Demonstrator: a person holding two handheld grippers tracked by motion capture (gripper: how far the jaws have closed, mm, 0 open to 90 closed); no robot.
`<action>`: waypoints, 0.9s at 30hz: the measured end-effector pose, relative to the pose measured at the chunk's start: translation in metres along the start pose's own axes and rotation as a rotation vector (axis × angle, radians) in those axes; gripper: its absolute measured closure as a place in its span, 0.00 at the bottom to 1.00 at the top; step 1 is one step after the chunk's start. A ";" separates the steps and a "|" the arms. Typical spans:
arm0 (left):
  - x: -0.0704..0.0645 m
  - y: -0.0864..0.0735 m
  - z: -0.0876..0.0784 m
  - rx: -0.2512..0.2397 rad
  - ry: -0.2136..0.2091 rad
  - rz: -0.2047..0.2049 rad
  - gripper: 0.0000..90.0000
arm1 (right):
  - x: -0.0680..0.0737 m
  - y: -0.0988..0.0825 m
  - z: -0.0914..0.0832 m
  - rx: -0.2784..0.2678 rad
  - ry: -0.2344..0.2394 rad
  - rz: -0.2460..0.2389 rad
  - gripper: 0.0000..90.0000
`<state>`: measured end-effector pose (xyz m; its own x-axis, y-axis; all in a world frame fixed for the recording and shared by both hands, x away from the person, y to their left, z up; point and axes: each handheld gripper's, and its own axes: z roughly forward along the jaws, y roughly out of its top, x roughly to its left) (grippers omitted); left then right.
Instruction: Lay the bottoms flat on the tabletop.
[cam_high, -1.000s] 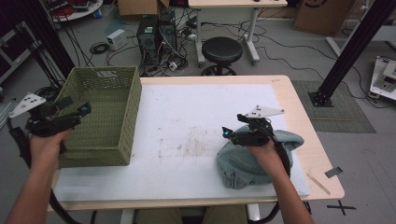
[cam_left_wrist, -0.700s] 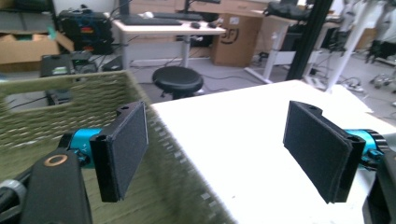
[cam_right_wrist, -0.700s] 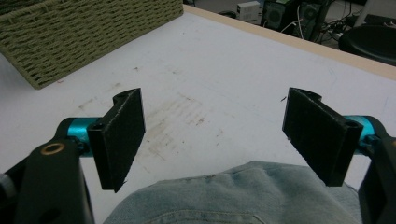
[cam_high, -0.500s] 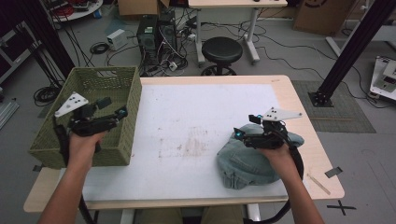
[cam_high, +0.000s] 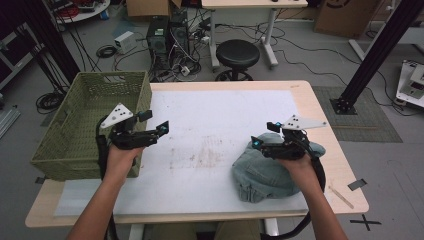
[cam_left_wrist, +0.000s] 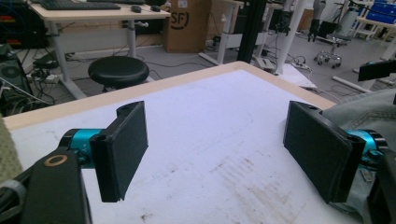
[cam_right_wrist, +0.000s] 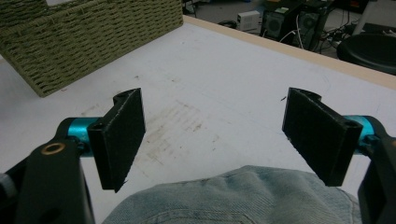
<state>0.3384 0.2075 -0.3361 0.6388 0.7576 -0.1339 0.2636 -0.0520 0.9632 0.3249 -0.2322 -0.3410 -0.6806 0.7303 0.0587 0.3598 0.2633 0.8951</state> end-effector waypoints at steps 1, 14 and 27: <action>-0.001 -0.001 0.003 0.006 -0.004 0.001 0.24 | 0.000 0.000 -0.001 -0.007 -0.004 -0.003 0.24; -0.015 -0.016 0.030 0.029 -0.047 0.013 0.25 | -0.001 -0.005 -0.021 0.032 -0.032 -0.016 0.39; -0.021 -0.032 0.045 0.094 -0.057 0.065 0.25 | -0.027 -0.050 -0.005 0.343 -0.129 -0.006 0.31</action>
<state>0.3492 0.1640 -0.3751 0.6961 0.7126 -0.0873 0.2850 -0.1627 0.9446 0.3223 -0.2685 -0.3847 -0.6055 0.7955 -0.0219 0.5638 0.4482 0.6937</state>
